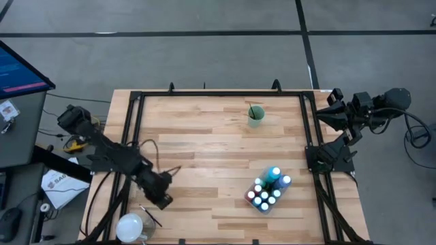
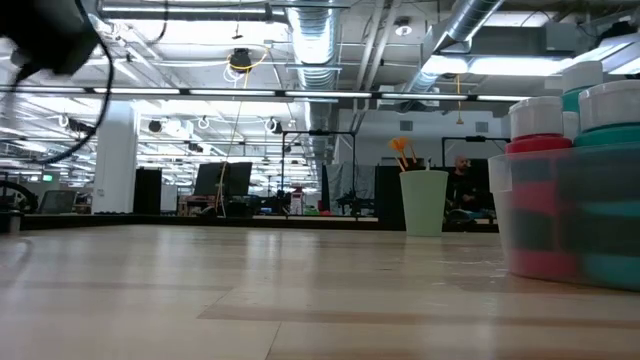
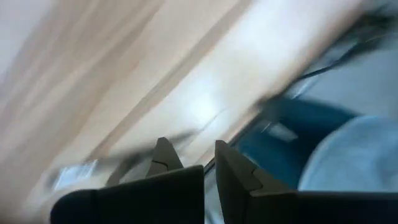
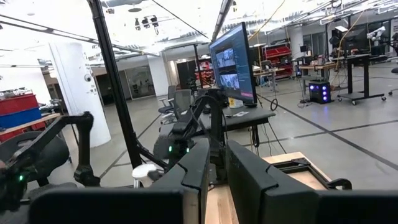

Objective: Pick & Place Paint Supplies
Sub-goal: Put the black paint brush into the green cup

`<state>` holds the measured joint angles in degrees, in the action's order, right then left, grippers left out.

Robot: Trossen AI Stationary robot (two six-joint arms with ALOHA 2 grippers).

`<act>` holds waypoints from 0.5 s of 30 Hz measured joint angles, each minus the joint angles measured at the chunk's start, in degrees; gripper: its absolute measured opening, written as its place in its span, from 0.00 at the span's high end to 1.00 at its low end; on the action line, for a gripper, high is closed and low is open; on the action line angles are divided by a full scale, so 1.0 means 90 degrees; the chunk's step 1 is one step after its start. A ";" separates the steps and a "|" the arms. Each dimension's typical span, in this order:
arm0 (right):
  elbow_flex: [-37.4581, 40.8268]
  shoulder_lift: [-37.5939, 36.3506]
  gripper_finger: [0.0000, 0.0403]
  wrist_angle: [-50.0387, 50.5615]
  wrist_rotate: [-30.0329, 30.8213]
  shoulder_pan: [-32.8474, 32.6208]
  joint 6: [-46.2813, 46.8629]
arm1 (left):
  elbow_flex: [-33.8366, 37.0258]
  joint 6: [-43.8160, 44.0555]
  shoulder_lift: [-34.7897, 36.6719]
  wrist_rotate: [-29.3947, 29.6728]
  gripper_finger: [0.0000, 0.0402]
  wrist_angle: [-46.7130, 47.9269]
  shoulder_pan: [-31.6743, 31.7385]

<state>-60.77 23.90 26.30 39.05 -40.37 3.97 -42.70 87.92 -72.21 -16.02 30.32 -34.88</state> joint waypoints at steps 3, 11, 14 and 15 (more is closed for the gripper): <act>0.0000 0.0000 0.88 0.0000 0.0000 -0.0001 0.0000 | 0.0000 -0.0544 0.0667 0.1273 1.00 -0.0452 0.0028; 0.0000 0.0000 0.88 0.0001 0.0000 0.0000 0.0000 | -0.0002 -0.1657 0.2091 0.3571 1.00 -0.0755 0.0042; 0.0000 0.0000 0.88 -0.0003 0.0000 -0.0001 0.0000 | -0.0002 -0.2109 0.2312 0.3859 1.00 -0.1183 0.0042; 0.0000 0.0000 0.88 -0.0008 0.0000 0.0001 0.0000 | 0.0000 -0.2265 0.2363 0.3965 1.00 -0.1441 0.0042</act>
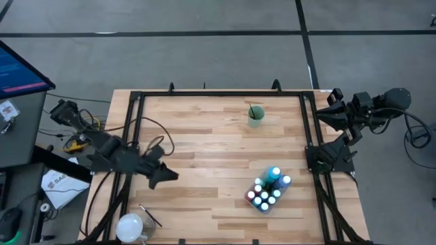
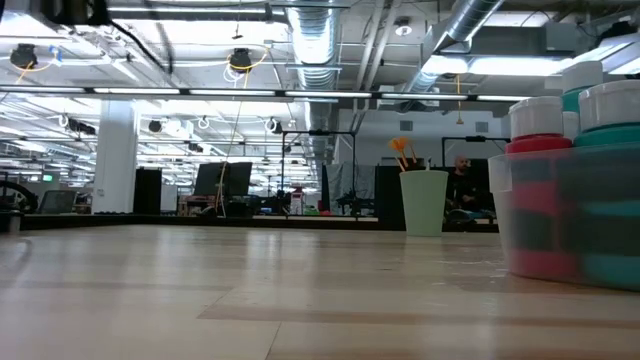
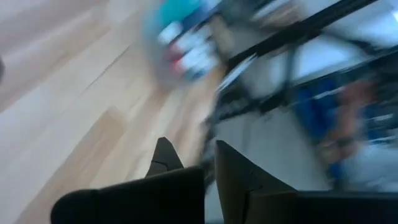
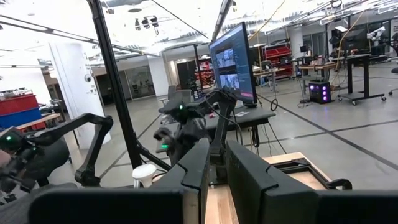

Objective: Pick & Place Paint Supplies
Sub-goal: Put the black paint brush into the green cup

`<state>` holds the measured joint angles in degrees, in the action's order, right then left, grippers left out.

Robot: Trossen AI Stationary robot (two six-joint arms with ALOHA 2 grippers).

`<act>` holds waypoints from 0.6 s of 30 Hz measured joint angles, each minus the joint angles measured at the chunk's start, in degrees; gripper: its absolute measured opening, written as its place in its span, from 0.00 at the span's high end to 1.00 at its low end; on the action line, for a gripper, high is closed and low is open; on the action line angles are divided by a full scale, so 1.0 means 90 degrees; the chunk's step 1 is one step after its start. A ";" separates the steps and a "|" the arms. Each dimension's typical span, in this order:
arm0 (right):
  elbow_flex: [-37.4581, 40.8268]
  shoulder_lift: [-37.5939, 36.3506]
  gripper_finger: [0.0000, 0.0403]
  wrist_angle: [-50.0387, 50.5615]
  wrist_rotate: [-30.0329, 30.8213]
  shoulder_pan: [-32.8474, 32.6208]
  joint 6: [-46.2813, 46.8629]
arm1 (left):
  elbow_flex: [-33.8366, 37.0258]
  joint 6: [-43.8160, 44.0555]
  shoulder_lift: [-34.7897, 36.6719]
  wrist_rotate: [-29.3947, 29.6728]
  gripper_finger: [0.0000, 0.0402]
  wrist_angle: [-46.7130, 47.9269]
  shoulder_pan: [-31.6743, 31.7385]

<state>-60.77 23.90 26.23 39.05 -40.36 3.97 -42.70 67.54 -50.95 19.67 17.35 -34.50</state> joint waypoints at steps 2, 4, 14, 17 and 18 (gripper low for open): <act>0.0000 0.0000 0.88 -0.0004 0.0000 0.0001 -0.0002 | 0.0000 -0.0335 0.0072 0.0234 1.00 -0.0714 0.0000; 0.0000 0.0000 0.88 0.0000 0.0000 -0.0002 0.0000 | 0.0000 -0.0688 0.0131 0.0431 1.00 -0.1443 0.0011; 0.0000 0.0000 0.88 0.0048 0.0000 -0.0002 0.0008 | -0.0002 -0.1154 0.0185 0.0630 1.00 -0.4199 0.0549; 0.0000 0.0000 0.88 0.0030 0.0000 0.0001 0.0015 | -0.0002 -0.1430 0.0154 0.0665 1.00 -0.5587 0.0774; 0.0000 0.0000 0.88 0.0030 0.0000 -0.0002 0.0015 | -0.0002 -0.1527 0.0156 0.0654 1.00 -0.6086 0.0832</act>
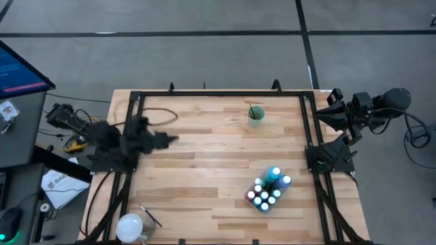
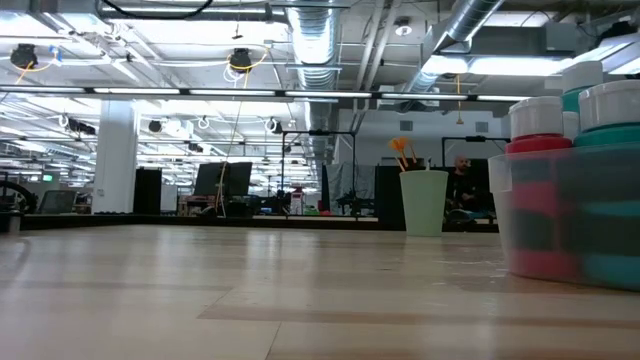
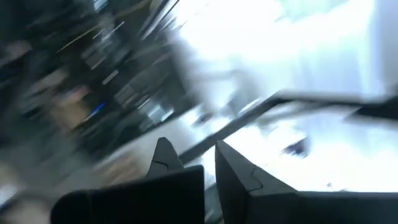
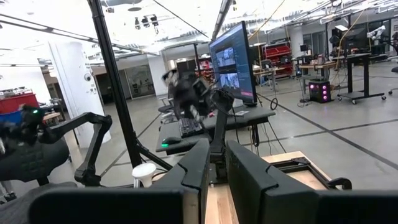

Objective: Pick & Place Paint Supplies
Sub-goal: Put the black paint brush into the green cup

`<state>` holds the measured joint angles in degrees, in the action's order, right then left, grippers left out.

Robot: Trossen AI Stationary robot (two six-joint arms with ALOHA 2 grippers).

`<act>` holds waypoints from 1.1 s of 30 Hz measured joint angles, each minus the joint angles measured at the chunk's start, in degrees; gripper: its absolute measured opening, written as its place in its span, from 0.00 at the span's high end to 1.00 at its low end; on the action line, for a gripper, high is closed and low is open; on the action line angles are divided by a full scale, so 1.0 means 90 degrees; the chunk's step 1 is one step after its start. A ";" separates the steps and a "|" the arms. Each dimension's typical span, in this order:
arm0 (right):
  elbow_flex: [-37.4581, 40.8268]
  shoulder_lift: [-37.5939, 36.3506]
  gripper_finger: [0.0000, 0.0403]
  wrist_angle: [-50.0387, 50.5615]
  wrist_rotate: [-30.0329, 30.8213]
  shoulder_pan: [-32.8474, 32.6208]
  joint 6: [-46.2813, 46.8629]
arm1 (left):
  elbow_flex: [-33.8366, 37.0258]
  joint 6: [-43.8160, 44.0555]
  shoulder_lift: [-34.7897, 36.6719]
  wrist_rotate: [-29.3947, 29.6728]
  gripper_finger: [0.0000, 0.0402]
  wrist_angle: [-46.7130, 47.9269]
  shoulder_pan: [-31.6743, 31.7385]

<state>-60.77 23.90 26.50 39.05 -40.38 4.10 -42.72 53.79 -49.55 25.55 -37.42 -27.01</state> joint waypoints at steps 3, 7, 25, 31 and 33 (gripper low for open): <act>0.0000 0.0000 0.88 0.0000 0.0000 0.0002 0.0000 | 0.0000 -0.0132 0.0020 0.0080 1.00 -0.1249 0.0161; 0.0000 0.0000 0.88 -0.0002 0.0000 0.0001 0.0001 | -0.0044 -0.0107 0.0013 0.0958 1.00 -0.2266 0.0222; 0.0000 0.0000 0.88 -0.0009 0.0000 0.0001 0.0002 | -0.0981 -0.1664 0.0003 0.1081 1.00 -0.2403 0.0309; 0.0000 0.0000 0.88 -0.0007 0.0000 0.0000 0.0002 | -0.0981 -0.2329 0.0006 0.1522 0.97 -0.2402 0.0309; 0.0000 0.0000 0.88 -0.0007 0.0000 0.0001 0.0002 | -0.0981 -0.2517 0.0008 0.1524 0.95 -0.2403 0.0309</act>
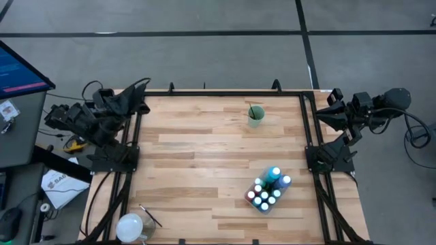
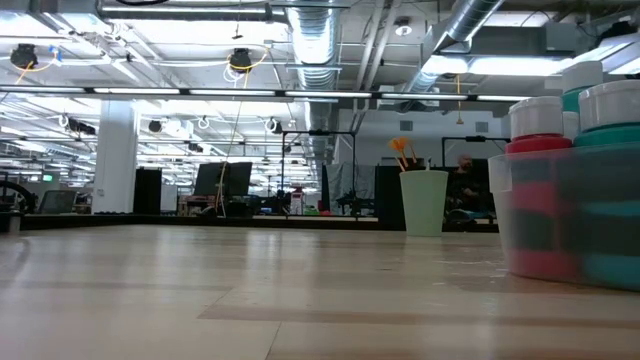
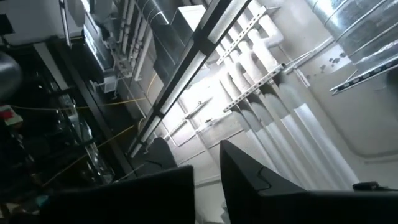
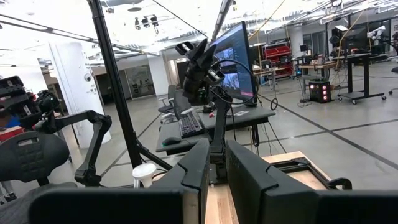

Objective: Pick & Place Paint Supplies
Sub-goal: Put the black paint brush into the green cup

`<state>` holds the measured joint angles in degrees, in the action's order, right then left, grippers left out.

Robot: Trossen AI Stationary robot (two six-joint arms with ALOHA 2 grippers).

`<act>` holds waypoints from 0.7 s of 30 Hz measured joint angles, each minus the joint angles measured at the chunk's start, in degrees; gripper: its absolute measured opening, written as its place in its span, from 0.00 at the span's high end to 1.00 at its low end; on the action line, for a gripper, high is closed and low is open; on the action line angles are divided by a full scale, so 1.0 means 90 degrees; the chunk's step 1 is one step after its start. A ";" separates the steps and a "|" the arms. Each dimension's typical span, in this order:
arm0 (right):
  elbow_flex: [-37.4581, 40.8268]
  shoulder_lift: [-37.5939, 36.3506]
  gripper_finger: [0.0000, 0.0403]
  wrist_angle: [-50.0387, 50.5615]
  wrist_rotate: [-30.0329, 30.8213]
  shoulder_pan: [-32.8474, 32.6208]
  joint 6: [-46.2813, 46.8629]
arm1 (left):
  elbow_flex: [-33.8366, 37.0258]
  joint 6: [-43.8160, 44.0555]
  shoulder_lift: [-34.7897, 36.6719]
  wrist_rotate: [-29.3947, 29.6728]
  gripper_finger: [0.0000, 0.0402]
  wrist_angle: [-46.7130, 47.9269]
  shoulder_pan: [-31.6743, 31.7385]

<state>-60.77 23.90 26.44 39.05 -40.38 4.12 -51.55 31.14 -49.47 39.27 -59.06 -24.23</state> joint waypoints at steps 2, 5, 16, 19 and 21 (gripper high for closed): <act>0.0000 0.0000 0.88 0.0000 0.0000 0.0001 0.0000 | 0.0000 -0.0100 -0.0002 -0.0003 0.91 0.0008 0.0000; 0.0000 0.0000 0.88 0.0000 0.0000 0.0000 0.0000 | 0.0000 -0.0105 -0.0002 -0.0007 0.85 0.0008 0.0000; -0.0001 0.0000 0.88 -0.0310 0.0002 0.0001 -0.0013 | -0.0007 -0.0053 0.0000 -0.1202 0.98 0.0165 -0.0067; -0.0002 0.0000 0.88 -0.0451 0.0002 0.0001 -0.0017 | -0.0010 -0.0027 0.0041 -0.1317 1.00 0.0802 -0.0133; -0.0002 0.0000 0.88 -0.0532 0.0001 -0.0001 -0.0015 | -0.0010 -0.0002 0.0154 -0.1376 1.00 0.1631 -0.0163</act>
<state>-60.80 23.90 21.65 39.06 -40.38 3.99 -51.64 31.12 -48.09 26.88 -44.38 -25.69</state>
